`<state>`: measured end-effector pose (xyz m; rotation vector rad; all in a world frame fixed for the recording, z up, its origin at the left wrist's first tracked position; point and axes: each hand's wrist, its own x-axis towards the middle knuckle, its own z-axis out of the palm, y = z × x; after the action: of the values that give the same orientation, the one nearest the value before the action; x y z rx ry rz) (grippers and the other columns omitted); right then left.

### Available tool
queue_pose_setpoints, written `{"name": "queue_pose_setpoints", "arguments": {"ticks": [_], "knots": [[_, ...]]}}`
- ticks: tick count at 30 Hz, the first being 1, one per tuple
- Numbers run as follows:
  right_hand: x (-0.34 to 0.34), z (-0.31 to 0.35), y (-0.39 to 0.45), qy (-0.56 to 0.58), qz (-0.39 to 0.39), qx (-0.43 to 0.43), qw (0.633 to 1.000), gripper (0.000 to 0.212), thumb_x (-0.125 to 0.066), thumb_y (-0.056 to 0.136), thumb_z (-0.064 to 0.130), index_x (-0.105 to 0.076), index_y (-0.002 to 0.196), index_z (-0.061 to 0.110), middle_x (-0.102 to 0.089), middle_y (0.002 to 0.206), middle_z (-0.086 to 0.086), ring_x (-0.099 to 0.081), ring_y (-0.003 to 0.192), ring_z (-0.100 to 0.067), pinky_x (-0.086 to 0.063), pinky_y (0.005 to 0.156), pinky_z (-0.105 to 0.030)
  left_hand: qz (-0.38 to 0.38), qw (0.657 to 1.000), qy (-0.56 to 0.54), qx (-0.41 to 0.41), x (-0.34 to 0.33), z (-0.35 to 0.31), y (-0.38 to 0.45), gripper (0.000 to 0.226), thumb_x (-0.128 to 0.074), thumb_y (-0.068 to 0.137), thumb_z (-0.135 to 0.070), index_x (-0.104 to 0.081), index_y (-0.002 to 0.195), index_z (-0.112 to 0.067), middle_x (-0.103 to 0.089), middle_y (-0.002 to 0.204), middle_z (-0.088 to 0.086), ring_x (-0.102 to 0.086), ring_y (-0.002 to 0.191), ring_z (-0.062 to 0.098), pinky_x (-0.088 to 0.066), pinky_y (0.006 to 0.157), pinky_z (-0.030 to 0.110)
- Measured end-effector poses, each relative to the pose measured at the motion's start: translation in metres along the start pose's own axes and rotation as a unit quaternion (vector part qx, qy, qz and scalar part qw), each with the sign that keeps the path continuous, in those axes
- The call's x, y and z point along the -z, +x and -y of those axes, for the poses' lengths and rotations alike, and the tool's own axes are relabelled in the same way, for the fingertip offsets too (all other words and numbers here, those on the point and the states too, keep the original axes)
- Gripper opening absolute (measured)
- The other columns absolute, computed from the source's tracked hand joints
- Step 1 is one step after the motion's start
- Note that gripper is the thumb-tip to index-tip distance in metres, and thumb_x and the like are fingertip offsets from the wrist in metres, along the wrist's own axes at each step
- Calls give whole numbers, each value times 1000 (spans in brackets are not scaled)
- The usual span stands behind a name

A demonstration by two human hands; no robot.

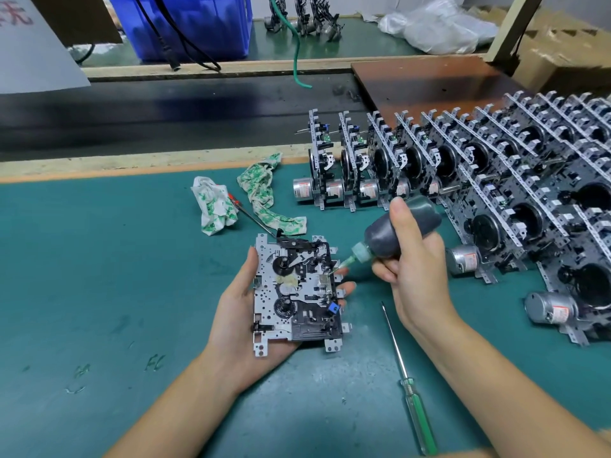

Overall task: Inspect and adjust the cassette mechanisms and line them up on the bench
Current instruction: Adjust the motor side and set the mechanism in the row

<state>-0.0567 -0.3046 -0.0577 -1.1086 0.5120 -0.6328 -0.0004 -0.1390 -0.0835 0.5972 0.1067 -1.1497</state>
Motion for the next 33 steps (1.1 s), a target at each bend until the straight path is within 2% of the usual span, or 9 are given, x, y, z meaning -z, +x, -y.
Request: {"name": "queue_pose_setpoints", "arguments": {"ticks": [5, 9, 13, 15, 18, 21, 25, 29, 33], "knots": [[0, -1, 0, 0, -3, 6, 1000, 34, -62, 71, 47, -44, 68, 18, -41, 52, 10, -34, 42, -3, -24, 33, -13, 5, 1000, -11, 0, -2, -1, 0, 71, -37, 91, -59, -60, 124, 0, -55, 129, 27, -57, 115, 44, -43, 95, 58], [0, -1, -1, 4, -4, 7, 1000, 34, -63, 70, 48, -45, 68, 19, -43, 52, 10, -37, 44, -5, -26, 33, -14, 10, 1000, -6, 1, -1, 0, -1, 71, -37, 91, -59, -60, 124, -1, -54, 130, 28, -56, 116, 44, -41, 96, 59], [-1, -2, -2, -1, 19, 20, 1000, 36, -64, 82, 42, -45, 67, 16, -44, 50, 10, -35, 38, -3, -28, 34, -14, 13, 1000, 2, -2, 2, -1, 1, 72, -36, 91, -60, -61, 123, -1, -54, 131, 27, -55, 118, 44, -41, 97, 59], [-1, -2, -3, -2, 31, 24, 999, 33, -61, 81, 39, -47, 70, 13, -47, 50, 9, -35, 37, -3, -30, 33, -16, 8, 1000, 11, -3, 3, 0, 1, 72, -35, 91, -60, -60, 124, -2, -53, 132, 27, -54, 120, 43, -40, 101, 57], [2, 3, -1, 29, 31, 30, 999, 36, -66, 78, 43, -52, 78, 10, -57, 57, 6, -44, 41, -5, -39, 36, -17, -1, 1000, 18, -5, 3, 0, 2, 75, -33, 90, -62, -60, 124, -1, -53, 133, 27, -52, 122, 42, -36, 106, 52], [5, 8, 5, 46, 18, 28, 998, 41, -67, 65, 42, -56, 90, 12, -67, 72, 2, -61, 55, -10, -51, 49, -20, -2, 1000, 16, -10, 3, -1, 2, 80, -34, 87, -66, -60, 124, 0, -52, 133, 28, -53, 121, 41, -39, 103, 53], [8, 3, 9, -100, 29, 59, 993, 45, -82, 62, 32, -52, 92, 18, -69, 85, -2, -64, 70, -12, -50, 64, -21, 2, 1000, 14, -13, 3, -1, 2, 84, -37, 85, -69, -58, 126, 1, -50, 134, 29, -52, 122, 42, -38, 101, 56], [13, -7, 14, -235, 38, 142, 961, 40, -79, 73, 13, -55, 103, 26, -69, 99, 3, -64, 96, -15, -48, 87, -25, 2, 1000, 15, -12, 5, -1, 2, 84, -37, 85, -70, -60, 124, 1, -51, 134, 29, -52, 122, 42, -39, 101, 55], [15, -13, 17, -323, 63, 160, 931, 41, -77, 75, 11, -55, 101, 34, -65, 101, 13, -62, 96, -10, -49, 90, -26, -1, 1000, 15, -14, 4, -1, 3, 84, -36, 86, -70, -59, 125, 1, -51, 134, 28, -52, 122, 42, -40, 100, 56]]}}
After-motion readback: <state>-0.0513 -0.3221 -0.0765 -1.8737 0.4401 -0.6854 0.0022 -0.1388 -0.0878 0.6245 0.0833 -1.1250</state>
